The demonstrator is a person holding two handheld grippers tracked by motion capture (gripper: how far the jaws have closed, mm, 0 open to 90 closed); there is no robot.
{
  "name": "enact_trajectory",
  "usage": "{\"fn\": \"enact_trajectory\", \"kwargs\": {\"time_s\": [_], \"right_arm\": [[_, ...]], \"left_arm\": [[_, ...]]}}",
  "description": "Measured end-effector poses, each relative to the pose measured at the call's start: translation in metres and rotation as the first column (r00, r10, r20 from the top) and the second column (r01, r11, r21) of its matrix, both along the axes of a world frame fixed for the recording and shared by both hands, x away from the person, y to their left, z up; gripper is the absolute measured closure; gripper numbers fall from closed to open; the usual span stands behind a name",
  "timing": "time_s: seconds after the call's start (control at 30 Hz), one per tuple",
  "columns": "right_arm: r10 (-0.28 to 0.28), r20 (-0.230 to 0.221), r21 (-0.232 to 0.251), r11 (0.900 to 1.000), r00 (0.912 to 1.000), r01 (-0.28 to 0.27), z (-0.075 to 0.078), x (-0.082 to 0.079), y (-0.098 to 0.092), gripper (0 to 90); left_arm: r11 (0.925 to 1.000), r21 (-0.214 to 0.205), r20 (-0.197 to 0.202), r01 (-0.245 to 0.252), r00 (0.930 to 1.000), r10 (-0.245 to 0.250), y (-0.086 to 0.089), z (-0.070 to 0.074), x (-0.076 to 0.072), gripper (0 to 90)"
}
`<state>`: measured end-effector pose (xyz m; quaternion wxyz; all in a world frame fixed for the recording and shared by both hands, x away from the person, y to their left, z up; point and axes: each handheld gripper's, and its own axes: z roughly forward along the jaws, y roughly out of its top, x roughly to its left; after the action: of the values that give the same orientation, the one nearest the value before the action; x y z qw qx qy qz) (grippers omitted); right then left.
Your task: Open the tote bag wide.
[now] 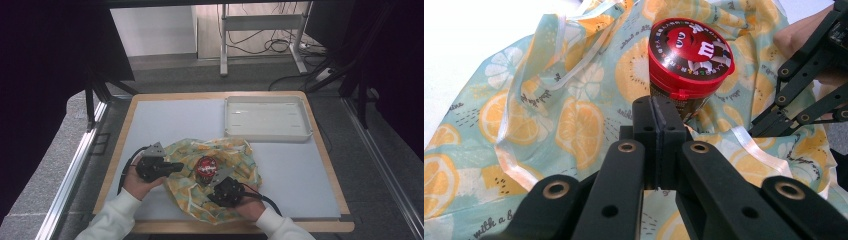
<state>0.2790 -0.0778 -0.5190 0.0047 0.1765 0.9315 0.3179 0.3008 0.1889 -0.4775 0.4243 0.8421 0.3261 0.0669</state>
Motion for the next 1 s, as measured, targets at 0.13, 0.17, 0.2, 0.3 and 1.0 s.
{"fn": "enact_trajectory", "kwargs": {"time_s": [0.13, 0.17, 0.2, 0.3, 1.0], "right_arm": [[-0.026, 0.02, 0.02, 0.9995, 0.9995, 0.026, 0.006, 0.004, -0.005, 88.8], [-0.041, 0.025, 0.029, 0.9988, 0.9989, 0.04, 0.009, 0.005, -0.007, 88.8], [-0.052, 0.035, 0.039, 0.998, 0.998, 0.051, 0.012, 0.007, -0.01, 88.8], [-0.098, 0.059, 0.067, 0.9933, 0.9935, 0.094, 0.022, 0.013, -0.022, 88.8], [-0.202, 0.08, 0.128, 0.9733, 0.9762, 0.191, 0.038, 0.032, -0.056, 88.4]], "left_arm": [[1.0, -0.001, -0.001, -0.005, 1.0, 0.005, 0.0, 0.0, 0.0, 90.0], [1.0, -0.003, 0.001, -0.005, 1.0, 0.005, 0.001, 0.0, 0.0, 90.0], [1.0, -0.004, 0.002, -0.006, 1.0, 0.006, 0.001, 0.0, 0.0, 90.0], [0.9999, -0.008, 0.005, -0.012, 0.9999, 0.012, 0.004, 0.001, 0.0, 90.0], [0.9982, -0.033, 0.004, -0.05, 0.9988, 0.05, 0.02, -0.002, -0.012, 89.8]]}}
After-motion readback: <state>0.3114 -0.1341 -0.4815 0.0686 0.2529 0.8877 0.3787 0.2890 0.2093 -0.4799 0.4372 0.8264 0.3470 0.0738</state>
